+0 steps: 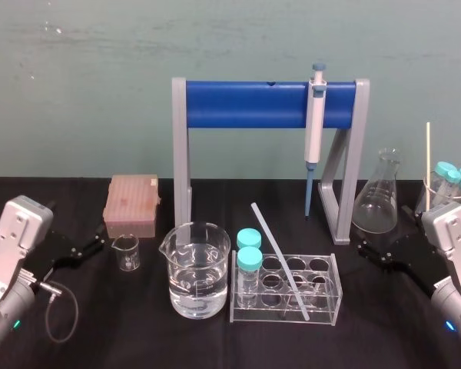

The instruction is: Pick up the stirring rod with one hand, then place it down.

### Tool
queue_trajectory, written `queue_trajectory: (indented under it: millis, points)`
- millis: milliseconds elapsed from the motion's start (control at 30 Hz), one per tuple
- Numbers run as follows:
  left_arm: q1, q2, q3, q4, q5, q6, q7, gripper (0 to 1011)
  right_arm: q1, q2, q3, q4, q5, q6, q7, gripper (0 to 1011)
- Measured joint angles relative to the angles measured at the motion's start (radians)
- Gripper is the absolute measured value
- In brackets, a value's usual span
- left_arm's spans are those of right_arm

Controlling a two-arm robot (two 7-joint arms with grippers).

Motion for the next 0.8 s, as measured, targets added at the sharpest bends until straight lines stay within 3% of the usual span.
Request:
queue_trajectory:
  millis: [400,633,800]
  points:
    - [0.000,0.000,0.000,0.000,0.000,0.000,0.000,1000,-0.001,-0.001,0.003,0.000,0.001,0.000,0.002,1003]
    - [0.000,0.000,0.000,0.000,0.000,0.000,0.000,1000,-0.010,0.004,0.037,-0.048,0.099,0.007,0.133,1003]
    - [0.000,0.000,0.000,0.000,0.000,0.000,0.000,1000,0.001,0.008,0.055,-0.102,0.213,0.046,0.290,1003]
